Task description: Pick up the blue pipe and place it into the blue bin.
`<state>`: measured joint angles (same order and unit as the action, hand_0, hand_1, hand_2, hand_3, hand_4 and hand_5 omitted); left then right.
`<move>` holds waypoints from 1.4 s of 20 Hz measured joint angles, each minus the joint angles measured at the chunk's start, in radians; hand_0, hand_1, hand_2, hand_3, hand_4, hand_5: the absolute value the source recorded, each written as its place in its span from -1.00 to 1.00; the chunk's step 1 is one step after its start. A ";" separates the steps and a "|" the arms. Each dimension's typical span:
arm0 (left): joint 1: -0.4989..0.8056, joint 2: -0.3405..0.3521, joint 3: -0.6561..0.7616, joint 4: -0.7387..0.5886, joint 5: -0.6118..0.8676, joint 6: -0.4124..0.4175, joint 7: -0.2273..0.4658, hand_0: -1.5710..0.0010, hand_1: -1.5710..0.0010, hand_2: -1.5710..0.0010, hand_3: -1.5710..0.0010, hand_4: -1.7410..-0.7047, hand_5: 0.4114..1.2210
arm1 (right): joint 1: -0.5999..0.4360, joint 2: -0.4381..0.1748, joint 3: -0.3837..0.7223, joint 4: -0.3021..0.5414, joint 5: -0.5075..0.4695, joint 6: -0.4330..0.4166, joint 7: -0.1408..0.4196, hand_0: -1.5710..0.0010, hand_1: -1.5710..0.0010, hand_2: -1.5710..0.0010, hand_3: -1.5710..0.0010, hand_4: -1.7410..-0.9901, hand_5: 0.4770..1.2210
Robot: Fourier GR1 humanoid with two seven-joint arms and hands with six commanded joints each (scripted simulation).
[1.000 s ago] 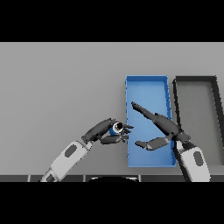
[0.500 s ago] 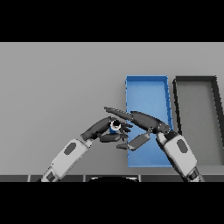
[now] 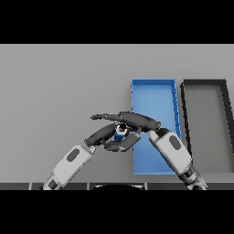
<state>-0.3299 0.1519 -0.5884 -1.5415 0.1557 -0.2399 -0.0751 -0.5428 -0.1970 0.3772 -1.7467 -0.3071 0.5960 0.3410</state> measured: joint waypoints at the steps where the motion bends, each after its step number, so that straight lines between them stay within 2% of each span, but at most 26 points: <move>1: -0.015 0.008 -0.019 -0.001 -0.052 0.023 0.054 -0.26 -0.14 -0.11 0.06 -0.70 1.00 | -0.011 0.000 -0.004 0.008 -0.007 0.008 0.003 0.39 0.36 0.36 0.52 -0.07 -0.84; 2: -0.026 0.035 -0.021 -0.002 -0.088 0.029 0.062 -0.12 -0.06 -0.01 0.15 -0.75 1.00 | -0.012 0.011 0.009 0.006 -0.008 0.014 0.010 0.11 0.09 0.09 0.28 -0.23 -0.80; 3: -0.018 0.033 -0.023 -0.020 -0.098 0.047 0.072 -0.14 -0.10 -0.08 0.16 -0.80 1.00 | -0.032 0.014 0.009 0.018 -0.013 0.019 -0.009 -0.11 -0.13 -0.13 0.11 -0.37 -0.74; 4: -0.018 0.028 -0.022 -0.016 -0.094 0.051 0.064 -0.31 -0.28 -0.26 0.21 -0.84 0.93 | -0.050 0.017 0.007 0.027 -0.038 0.022 0.010 -0.29 -0.30 -0.30 -0.06 -0.47 -0.66; 5: -0.010 0.021 -0.009 -0.017 -0.073 0.049 0.034 -0.45 -0.43 -0.41 0.27 -0.87 0.94 | -0.037 0.023 0.013 0.026 -0.061 0.020 0.022 -0.43 -0.44 -0.44 -0.24 -0.39 -0.53; 6: 0.005 0.001 -0.003 -0.018 -0.048 0.046 0.036 -0.56 -0.54 -0.53 0.33 -0.90 0.95 | -0.033 0.032 0.019 0.033 -0.069 0.015 0.016 -0.54 -0.55 -0.55 -0.40 -0.34 -0.39; 7: 0.008 -0.010 0.001 -0.016 -0.027 0.036 0.018 -0.65 -0.63 -0.62 0.32 -0.92 0.96 | -0.026 0.028 0.015 0.015 -0.099 0.004 0.038 -0.64 -0.64 -0.64 -0.52 -0.29 -0.11; 8: 0.018 -0.014 0.008 -0.010 -0.009 0.030 0.004 -0.72 -0.71 -0.70 0.33 -0.93 0.97 | -0.014 0.027 0.009 0.014 -0.094 0.007 0.021 -0.71 -0.71 -0.71 -0.61 -0.26 0.11; 10: 0.021 -0.009 0.010 -0.023 -0.007 0.031 0.016 -0.82 -0.81 -0.81 0.25 -0.96 0.98 | -0.020 0.044 0.015 0.024 -0.050 -0.002 -0.025 -0.81 -0.82 -0.82 -0.75 -0.24 0.43; 12: 0.019 0.000 0.004 -0.011 -0.024 0.036 -0.017 -0.88 -0.85 -0.88 0.30 -0.97 0.99 | 0.001 0.043 0.014 0.000 -0.001 0.013 -0.031 -0.88 -0.88 -0.88 -0.84 -0.26 0.64; 13: 0.007 0.002 0.003 -0.010 -0.029 0.040 -0.008 -0.91 -0.85 -0.90 0.33 -0.98 0.99 | -0.001 0.042 0.003 0.005 0.011 0.022 -0.056 -0.90 -0.91 -0.91 -0.87 -0.28 0.71; 15: -0.008 0.014 -0.003 -0.011 -0.037 0.039 -0.011 -0.91 -0.73 -0.94 0.36 -0.99 0.99 | 0.018 0.062 0.003 -0.015 0.005 0.016 -0.046 -0.94 -0.94 -0.94 -0.92 -0.29 0.81; 16: -0.022 0.011 -0.005 0.001 -0.041 0.037 -0.021 -0.82 -0.55 -0.72 0.32 -0.80 1.00 | 0.018 0.070 0.002 -0.018 -0.022 0.016 -0.011 -0.95 -0.95 -0.95 -0.94 -0.29 0.85; 17: -0.019 0.020 -0.009 -0.003 -0.043 0.022 -0.032 -0.79 -0.51 -0.58 0.34 -0.62 1.00 | 0.025 0.080 0.005 -0.021 -0.036 0.015 -0.011 -0.96 -0.96 -0.96 -0.95 -0.30 0.88; 19: -0.015 0.035 -0.016 -0.005 -0.053 0.003 -0.028 -0.25 -0.02 -0.04 0.58 -0.23 1.00 | 0.025 0.089 0.011 -0.032 -0.010 0.014 -0.012 -0.97 -0.98 -0.98 -0.97 -0.30 0.92; 21: -0.021 0.043 -0.013 -0.008 -0.061 -0.035 0.008 0.20 0.35 0.33 0.73 0.09 0.98 | 0.036 0.087 0.004 -0.037 -0.006 0.022 -0.034 -0.98 -0.98 -0.98 -0.98 -0.31 0.95; 22: -0.020 0.042 -0.012 0.002 -0.067 -0.053 0.004 0.36 0.48 0.47 0.78 0.22 0.91 | 0.025 0.091 -0.001 -0.027 -0.004 0.021 -0.008 -0.99 -0.99 -0.99 -0.98 -0.31 0.96; 23: -0.025 0.042 -0.010 0.009 -0.083 -0.064 0.000 0.49 0.58 0.57 0.83 0.33 0.74 | 0.017 0.099 -0.006 -0.024 -0.011 0.020 0.026 -0.99 -0.99 -0.99 -0.99 -0.31 0.97; 26: -0.017 0.055 0.010 0.000 -0.119 -0.064 -0.002 0.74 0.79 0.78 0.91 0.60 0.21 | 0.037 0.099 -0.016 -0.039 -0.021 0.026 -0.017 -0.99 -0.99 -0.99 -0.99 -0.32 0.98; 28: -0.021 0.039 0.009 0.002 -0.120 -0.042 0.034 0.83 0.86 0.86 0.94 0.71 -0.06 | 0.031 0.116 -0.010 -0.046 -0.028 0.021 0.008 -1.00 -1.00 -1.00 -1.00 -0.32 0.99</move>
<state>-0.3511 0.1907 -0.5792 -1.5397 0.0354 -0.2822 -0.0413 -0.5115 -0.0811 0.3677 -1.7931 -0.3350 0.6174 0.3490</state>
